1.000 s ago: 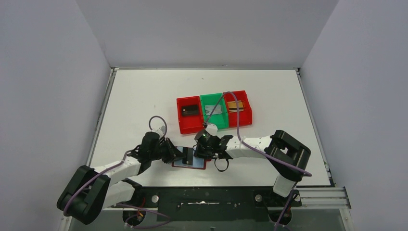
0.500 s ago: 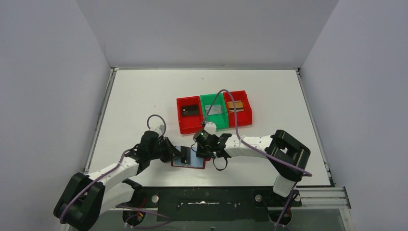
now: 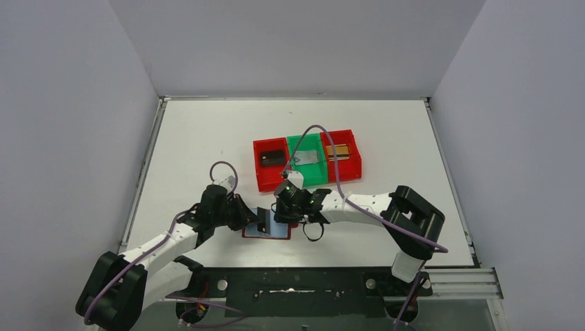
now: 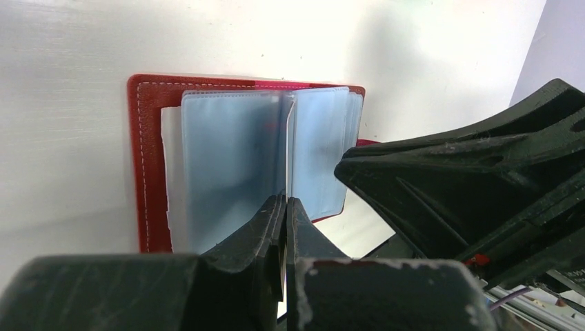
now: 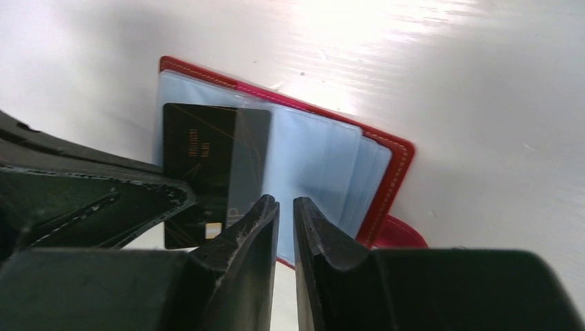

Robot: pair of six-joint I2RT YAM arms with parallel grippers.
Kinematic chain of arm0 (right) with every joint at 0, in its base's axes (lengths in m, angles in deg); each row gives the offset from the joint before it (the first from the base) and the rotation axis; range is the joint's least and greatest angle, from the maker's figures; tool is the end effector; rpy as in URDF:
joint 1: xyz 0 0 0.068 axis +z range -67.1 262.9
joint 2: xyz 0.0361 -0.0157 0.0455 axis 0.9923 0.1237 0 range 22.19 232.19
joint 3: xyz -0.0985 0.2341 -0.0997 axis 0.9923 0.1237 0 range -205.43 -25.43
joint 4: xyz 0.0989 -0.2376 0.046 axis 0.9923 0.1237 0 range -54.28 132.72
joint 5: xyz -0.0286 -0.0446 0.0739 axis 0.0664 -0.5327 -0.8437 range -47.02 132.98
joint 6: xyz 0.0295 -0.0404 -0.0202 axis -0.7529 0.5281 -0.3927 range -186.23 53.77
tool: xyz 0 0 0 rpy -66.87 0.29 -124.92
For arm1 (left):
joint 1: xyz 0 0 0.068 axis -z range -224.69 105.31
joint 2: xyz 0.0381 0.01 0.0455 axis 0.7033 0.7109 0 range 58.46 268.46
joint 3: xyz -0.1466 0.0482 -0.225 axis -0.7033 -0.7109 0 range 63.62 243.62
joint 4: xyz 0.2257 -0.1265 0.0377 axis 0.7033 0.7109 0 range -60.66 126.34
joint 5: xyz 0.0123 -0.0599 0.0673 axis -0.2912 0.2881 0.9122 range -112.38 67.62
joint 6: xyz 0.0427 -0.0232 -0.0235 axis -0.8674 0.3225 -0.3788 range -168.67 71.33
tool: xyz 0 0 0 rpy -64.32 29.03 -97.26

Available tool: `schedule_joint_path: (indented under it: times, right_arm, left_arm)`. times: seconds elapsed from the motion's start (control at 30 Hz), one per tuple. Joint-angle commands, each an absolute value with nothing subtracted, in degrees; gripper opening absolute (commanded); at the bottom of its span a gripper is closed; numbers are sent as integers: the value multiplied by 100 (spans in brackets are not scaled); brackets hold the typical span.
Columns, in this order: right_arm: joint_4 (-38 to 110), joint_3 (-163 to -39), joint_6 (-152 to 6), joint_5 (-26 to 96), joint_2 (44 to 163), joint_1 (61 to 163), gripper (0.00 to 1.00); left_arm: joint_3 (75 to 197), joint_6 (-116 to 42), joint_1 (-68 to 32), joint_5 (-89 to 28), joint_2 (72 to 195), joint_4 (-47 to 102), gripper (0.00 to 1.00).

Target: Take the credit cards out of the card holder

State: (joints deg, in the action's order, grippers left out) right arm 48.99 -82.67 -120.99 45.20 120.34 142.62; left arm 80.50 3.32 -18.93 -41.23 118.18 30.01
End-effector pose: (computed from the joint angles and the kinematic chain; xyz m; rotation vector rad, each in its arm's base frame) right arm 0.1757 0.2981 0.1708 -0.0996 2.6840 0.7014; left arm 0.1620 -0.0911 0.1447 -0.3971 2.4969 -1.0059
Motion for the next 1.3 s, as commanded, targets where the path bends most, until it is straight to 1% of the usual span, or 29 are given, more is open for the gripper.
schedule_joint_path:
  times: [0.0,0.07,0.13,0.2,0.4,0.57,0.8,0.97,1.07,1.27]
  right_arm:
    - [4281,-8535,-11925,4007,12247,14332,18]
    - [4586,-8637,-11927,4011,12463,14330,16]
    - [4547,-8501,-11928,4153,12505,14387,17]
    - [4390,-8238,-11950,4035,12562,14335,18]
    - [5516,-8385,-12103,4813,12823,14403,15]
    - [5307,-8205,-12046,4669,12734,14404,15]
    - [5109,-8304,-12057,4563,12607,14336,15]
    - [4542,-8076,-12044,4412,12177,14263,21]
    - [4367,-8057,-11899,4391,11908,14219,29]
    - [4308,-8189,-11782,4380,11584,14117,34]
  left_arm:
    - [8303,127,-1941,-4184,11876,3095,0]
    - [8293,155,-1938,-4264,11893,3062,0]
    - [8318,127,-1939,-4266,11898,3114,0]
    - [8330,100,-1942,-4232,11900,3160,0]
    - [8540,1,-1964,-3982,11911,3487,0]
    - [8743,-178,-2036,-3937,11760,3812,0]
    - [8782,-335,-2167,-4036,11708,4028,0]
    - [8854,-313,-2248,-4116,11340,4091,0]
    - [8953,-305,-2297,-4006,11159,4294,0]
    - [9029,-244,-2390,-3822,10805,4525,0]
